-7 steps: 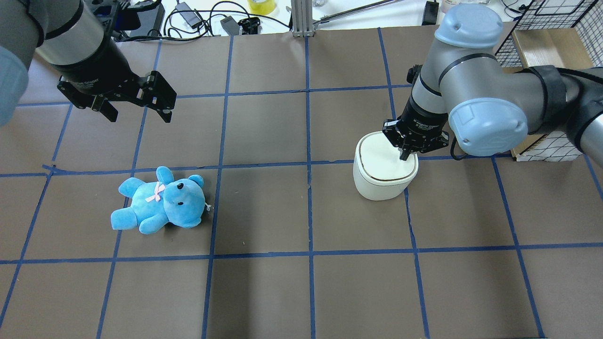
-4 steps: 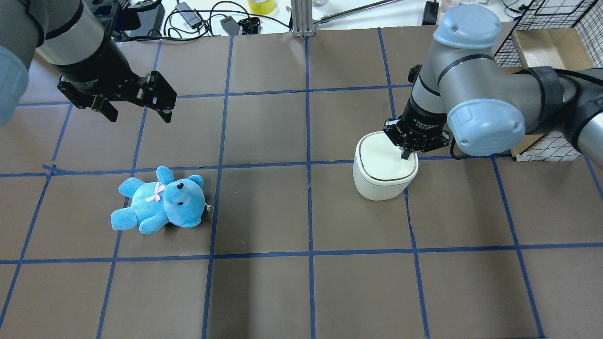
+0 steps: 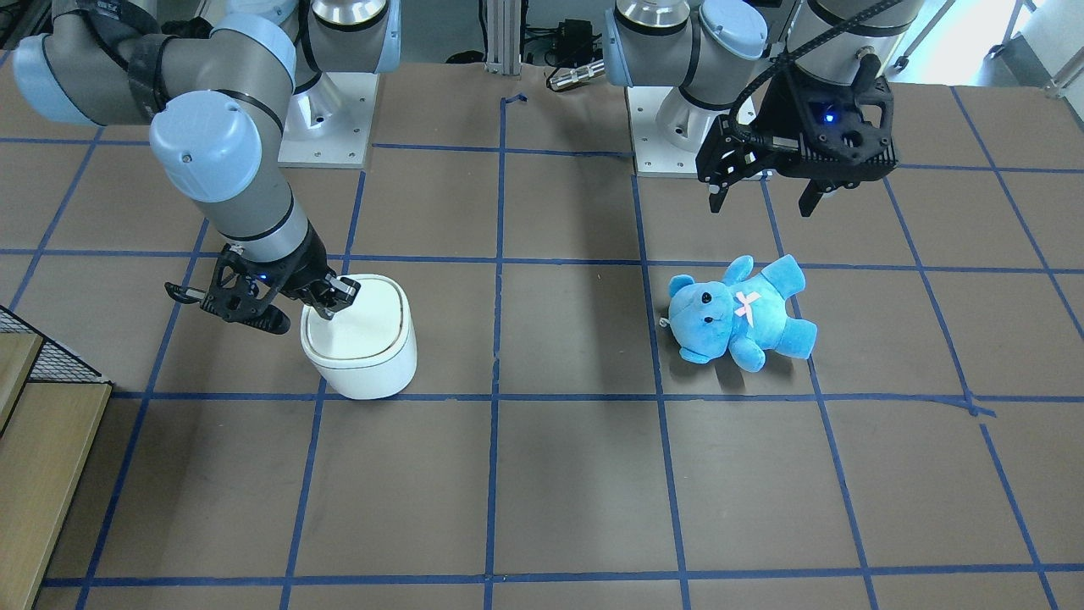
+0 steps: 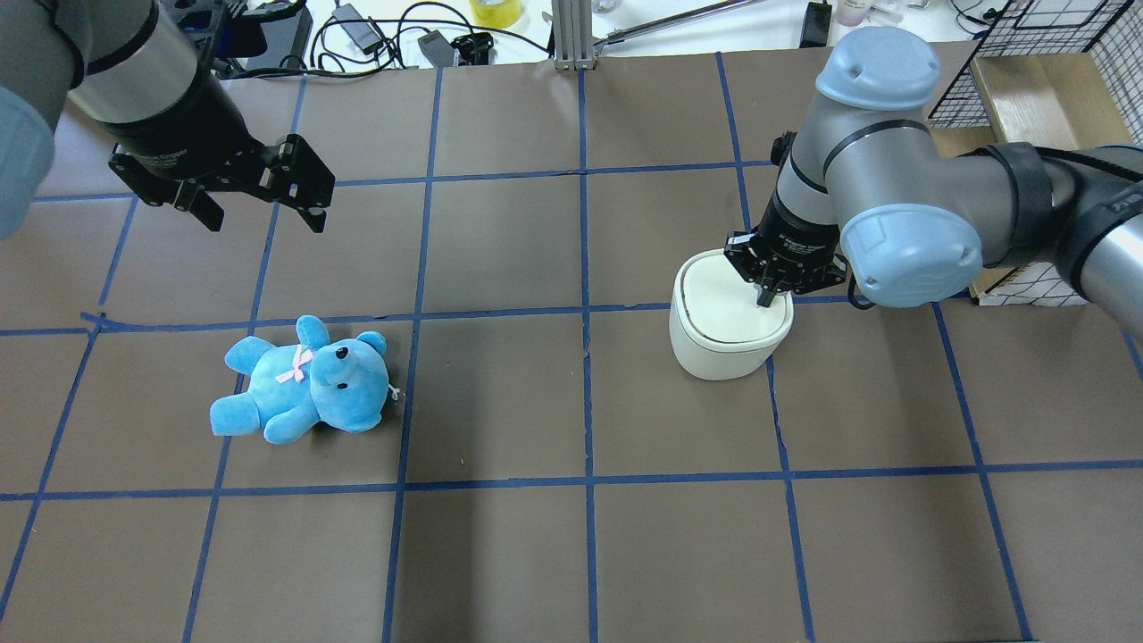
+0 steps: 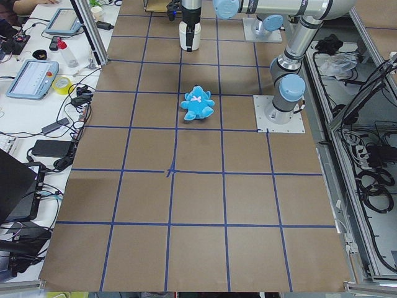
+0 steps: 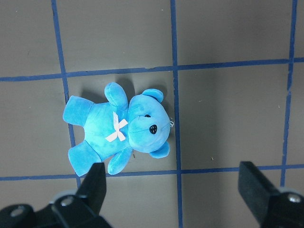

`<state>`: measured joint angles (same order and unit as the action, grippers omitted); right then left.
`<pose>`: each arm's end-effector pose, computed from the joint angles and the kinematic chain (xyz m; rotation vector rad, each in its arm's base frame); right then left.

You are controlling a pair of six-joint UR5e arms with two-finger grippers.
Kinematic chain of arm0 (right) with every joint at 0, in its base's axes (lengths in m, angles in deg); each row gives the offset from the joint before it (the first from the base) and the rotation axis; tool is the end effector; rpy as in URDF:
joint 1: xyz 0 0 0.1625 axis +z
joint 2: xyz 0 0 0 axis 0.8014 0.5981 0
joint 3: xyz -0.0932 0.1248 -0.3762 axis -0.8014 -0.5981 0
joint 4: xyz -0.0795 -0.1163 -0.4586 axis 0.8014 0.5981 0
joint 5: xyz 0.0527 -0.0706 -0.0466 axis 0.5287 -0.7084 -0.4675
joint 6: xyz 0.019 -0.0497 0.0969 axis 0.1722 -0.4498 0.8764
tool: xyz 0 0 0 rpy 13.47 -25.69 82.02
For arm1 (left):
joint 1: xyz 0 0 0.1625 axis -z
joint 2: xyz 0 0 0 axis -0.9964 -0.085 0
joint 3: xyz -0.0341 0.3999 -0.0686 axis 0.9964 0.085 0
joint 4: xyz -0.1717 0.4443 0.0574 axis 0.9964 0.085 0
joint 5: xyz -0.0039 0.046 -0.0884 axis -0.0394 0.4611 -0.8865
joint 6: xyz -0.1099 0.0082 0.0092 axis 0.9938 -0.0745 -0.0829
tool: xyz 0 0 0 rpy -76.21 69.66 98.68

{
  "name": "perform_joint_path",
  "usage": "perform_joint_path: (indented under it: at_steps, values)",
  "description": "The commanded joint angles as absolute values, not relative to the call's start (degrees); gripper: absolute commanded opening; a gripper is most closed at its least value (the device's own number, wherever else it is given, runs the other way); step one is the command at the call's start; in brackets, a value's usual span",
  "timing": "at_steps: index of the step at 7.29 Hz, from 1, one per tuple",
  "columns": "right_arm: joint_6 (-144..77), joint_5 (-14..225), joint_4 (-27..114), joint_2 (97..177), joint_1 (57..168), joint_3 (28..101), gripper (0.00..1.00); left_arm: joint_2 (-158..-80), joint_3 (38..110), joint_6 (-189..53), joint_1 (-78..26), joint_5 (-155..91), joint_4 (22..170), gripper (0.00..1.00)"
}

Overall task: Open trash can with right arm
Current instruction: 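Press the right gripper down on the lid's far edge to tip it open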

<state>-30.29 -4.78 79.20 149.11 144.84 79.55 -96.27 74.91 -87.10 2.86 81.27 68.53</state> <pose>0.1541 -0.5622 0.2463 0.4978 3.0635 0.1036 -0.1111 -0.5454 0.4766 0.0661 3.1098 -0.0712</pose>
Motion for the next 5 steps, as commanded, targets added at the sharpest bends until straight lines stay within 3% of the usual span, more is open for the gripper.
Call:
perform_joint_path:
  at_steps: [1, 5]
  values:
    - [-29.68, -5.42, 77.82, 150.29, 144.76, 78.44, 0.0, -96.27, 74.91, -87.18, 2.86, 81.27, 68.53, 1.0]
    - [-28.18, -5.16, 67.21, 152.14, 144.85, 72.48, 0.0, -96.27, 74.91, -87.09, 2.86, 81.27, 68.53, 1.0]
